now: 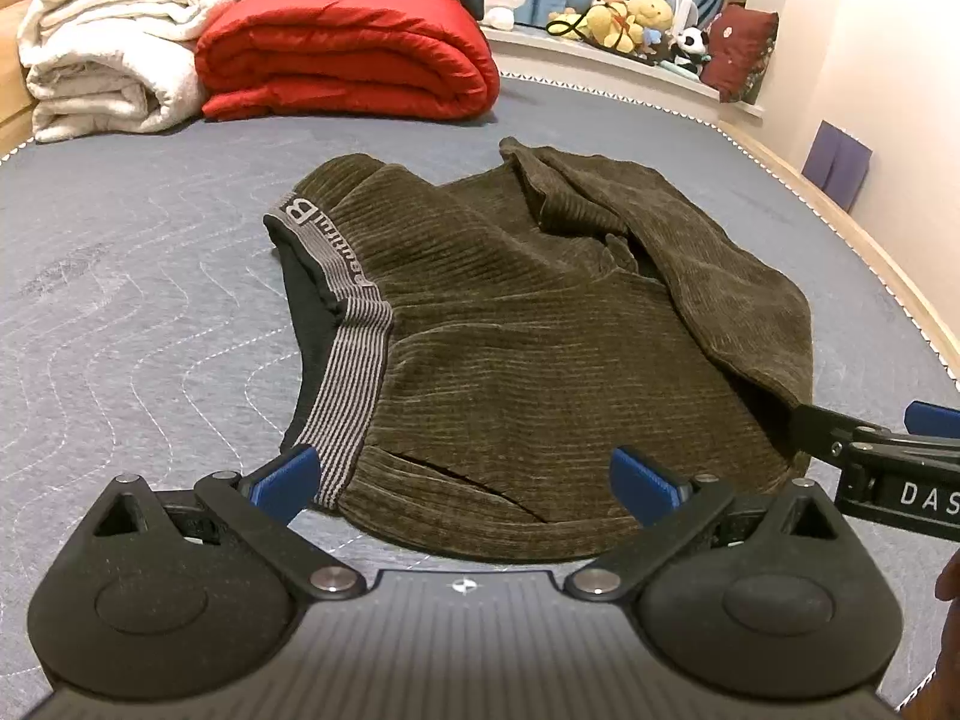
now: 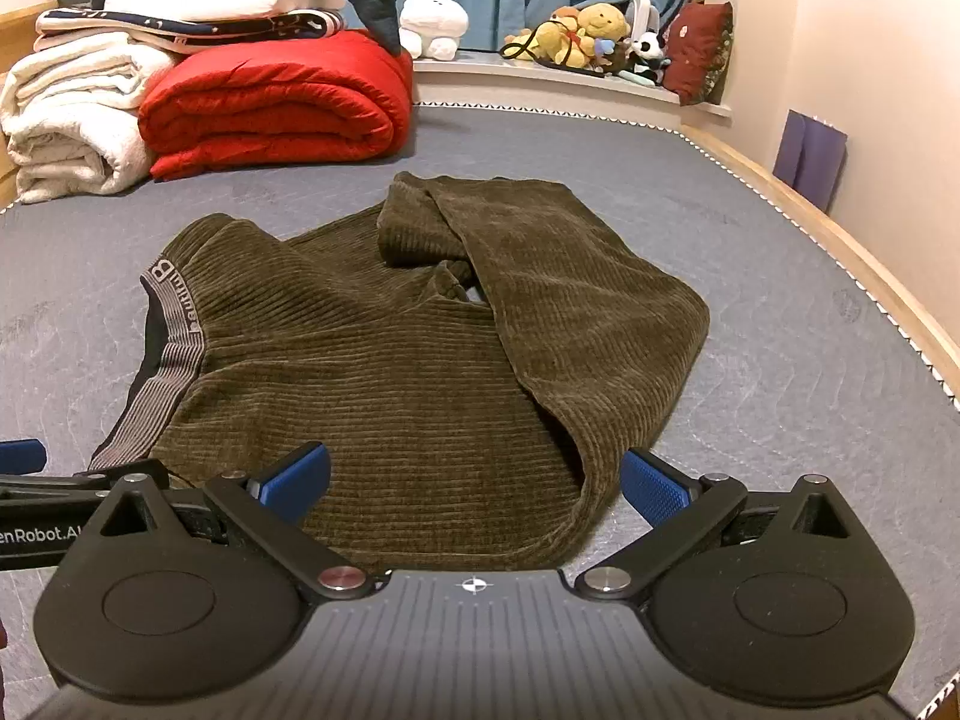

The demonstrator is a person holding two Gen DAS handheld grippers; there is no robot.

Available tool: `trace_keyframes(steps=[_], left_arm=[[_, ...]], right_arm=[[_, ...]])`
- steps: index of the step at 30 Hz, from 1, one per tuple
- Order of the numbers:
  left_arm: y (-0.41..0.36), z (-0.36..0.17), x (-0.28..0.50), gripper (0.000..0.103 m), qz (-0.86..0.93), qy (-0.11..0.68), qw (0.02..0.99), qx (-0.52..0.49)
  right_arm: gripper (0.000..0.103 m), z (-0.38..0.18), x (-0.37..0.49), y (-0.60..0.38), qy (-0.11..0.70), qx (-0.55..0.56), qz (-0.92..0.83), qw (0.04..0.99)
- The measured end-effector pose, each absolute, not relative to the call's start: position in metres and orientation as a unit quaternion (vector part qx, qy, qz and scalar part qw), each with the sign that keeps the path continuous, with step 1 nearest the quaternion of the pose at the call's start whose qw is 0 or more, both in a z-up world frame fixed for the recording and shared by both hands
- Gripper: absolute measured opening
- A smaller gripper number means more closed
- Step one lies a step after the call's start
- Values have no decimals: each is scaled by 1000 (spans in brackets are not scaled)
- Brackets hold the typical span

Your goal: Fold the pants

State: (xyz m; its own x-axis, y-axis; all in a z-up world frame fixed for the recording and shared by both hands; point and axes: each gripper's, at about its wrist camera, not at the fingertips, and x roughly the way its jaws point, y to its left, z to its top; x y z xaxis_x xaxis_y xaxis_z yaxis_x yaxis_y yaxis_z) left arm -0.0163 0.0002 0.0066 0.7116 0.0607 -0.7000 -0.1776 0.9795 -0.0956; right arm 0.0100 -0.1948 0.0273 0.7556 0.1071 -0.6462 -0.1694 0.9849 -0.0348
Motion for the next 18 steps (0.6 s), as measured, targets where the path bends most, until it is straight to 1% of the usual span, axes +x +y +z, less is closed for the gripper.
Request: trace_keyframes(steps=[18], left_arm=[[-11, 10, -18, 103, 60, 362, 928, -57]], right_arm=[[102, 25, 15, -197, 353, -41, 68, 932]])
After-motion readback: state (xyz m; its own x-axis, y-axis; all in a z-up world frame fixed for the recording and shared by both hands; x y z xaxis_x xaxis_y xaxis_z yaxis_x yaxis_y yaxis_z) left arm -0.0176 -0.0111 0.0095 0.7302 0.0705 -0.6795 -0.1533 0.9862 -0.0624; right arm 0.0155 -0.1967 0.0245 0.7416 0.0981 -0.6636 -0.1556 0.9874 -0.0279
